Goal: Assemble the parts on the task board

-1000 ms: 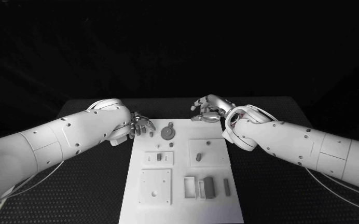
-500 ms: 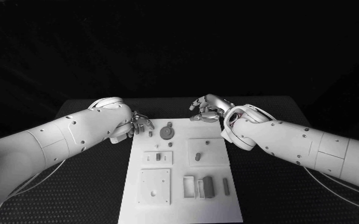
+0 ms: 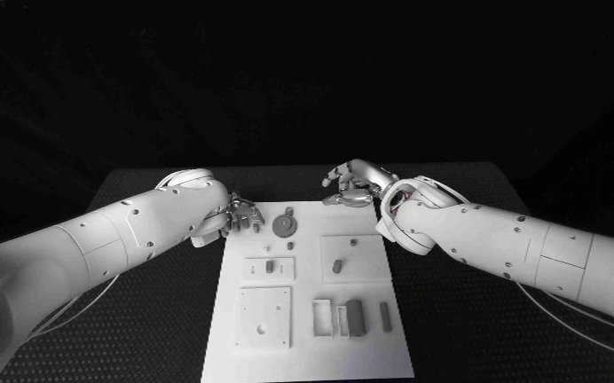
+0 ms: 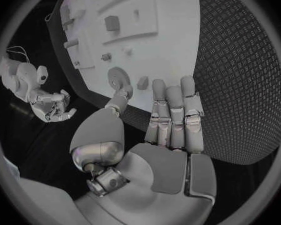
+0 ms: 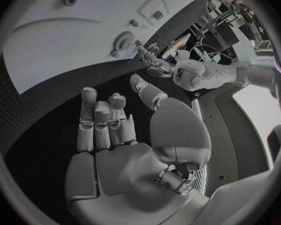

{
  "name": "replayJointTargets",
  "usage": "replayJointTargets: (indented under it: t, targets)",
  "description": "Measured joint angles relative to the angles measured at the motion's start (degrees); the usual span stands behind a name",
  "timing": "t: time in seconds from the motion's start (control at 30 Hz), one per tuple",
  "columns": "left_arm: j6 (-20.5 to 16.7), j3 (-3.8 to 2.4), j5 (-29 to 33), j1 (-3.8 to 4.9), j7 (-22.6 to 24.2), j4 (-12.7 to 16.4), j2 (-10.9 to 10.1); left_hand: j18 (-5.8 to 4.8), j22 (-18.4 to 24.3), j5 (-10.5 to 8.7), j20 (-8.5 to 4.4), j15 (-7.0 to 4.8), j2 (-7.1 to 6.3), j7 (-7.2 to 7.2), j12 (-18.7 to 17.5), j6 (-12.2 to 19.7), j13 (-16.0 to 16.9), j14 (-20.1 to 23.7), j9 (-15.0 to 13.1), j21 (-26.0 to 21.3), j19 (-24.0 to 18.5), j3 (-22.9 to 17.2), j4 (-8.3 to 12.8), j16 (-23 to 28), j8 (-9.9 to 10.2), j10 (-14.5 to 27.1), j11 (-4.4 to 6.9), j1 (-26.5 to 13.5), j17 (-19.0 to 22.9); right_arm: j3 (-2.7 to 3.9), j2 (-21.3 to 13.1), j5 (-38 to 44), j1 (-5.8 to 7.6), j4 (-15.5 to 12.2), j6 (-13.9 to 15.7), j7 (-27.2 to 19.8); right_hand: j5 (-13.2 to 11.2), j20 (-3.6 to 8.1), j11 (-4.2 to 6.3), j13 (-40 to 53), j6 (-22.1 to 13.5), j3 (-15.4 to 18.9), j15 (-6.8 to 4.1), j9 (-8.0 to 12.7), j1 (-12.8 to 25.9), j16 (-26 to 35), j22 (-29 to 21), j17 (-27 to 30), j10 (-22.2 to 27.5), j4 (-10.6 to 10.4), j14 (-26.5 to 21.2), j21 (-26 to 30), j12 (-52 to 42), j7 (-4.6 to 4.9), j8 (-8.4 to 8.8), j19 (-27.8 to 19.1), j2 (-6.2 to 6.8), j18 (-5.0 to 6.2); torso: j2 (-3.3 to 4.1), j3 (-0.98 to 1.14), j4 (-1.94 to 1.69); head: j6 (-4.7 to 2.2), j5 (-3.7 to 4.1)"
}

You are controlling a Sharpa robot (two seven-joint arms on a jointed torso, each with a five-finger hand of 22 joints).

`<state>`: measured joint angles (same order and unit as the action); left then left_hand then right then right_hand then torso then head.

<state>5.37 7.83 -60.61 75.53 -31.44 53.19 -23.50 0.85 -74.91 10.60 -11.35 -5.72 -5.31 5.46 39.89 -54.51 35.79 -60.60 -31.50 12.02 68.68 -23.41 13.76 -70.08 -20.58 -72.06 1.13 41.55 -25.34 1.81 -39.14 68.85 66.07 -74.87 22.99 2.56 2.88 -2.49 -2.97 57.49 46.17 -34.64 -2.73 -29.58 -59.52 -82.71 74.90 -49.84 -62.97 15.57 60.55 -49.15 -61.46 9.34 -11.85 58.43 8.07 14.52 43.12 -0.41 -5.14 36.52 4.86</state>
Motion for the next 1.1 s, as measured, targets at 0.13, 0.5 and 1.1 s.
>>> replayJointTargets:
  t: [0.13,0.5,1.1]
  targets:
    - [0.1,0.01,0.0,-0.12,0.3,-0.3,0.2,0.00,0.0,0.00,0.02,0.00,0.05,-0.06,0.0,0.1,0.0,0.0,0.0,0.0,0.0,0.0,0.0,0.0,0.0,0.0,0.00,0.1,0.1,0.00,0.0,0.0,0.00,0.0,0.0,0.0,0.0,0.00,0.00,0.0,0.0,0.0,0.01,0.0,0.0,0.0,0.0,0.0,0.0,0.0,0.0,0.0,0.0,0.02,0.00,0.0,0.00,-0.02,0.00,0.01,0.01,-0.04,-0.05]
    - [0.5,0.01,0.0,-0.23,0.8,-0.6,0.6,0.00,0.0,0.00,0.09,0.00,0.52,-0.09,0.2,0.0,-0.1,0.0,0.1,0.0,-0.1,0.4,0.7,-0.2,0.0,0.0,0.00,0.5,0.3,0.00,0.0,0.0,0.00,0.0,0.0,0.0,0.0,-0.08,0.00,0.0,-0.1,0.0,0.06,0.0,0.0,0.0,0.0,0.0,0.0,0.0,-0.1,0.0,0.0,-0.07,0.00,-0.1,0.00,-0.27,-0.01,0.04,0.01,-0.07,-0.02]
    - [1.1,-0.01,0.5,-0.76,1.4,-1.9,1.4,0.00,0.0,-0.23,0.10,0.02,3.49,-0.20,0.5,-0.5,-0.4,0.0,0.2,-0.2,-0.1,0.7,2.3,-0.9,-0.6,0.0,0.00,2.4,0.9,0.00,0.2,0.0,0.00,0.2,0.0,0.0,0.0,-0.09,-0.21,0.0,-0.1,0.0,0.06,0.0,0.0,-0.2,0.0,0.0,0.2,0.0,0.0,0.0,0.0,-0.22,0.00,-0.1,0.00,-0.34,0.00,0.01,0.00,0.09,-0.10]
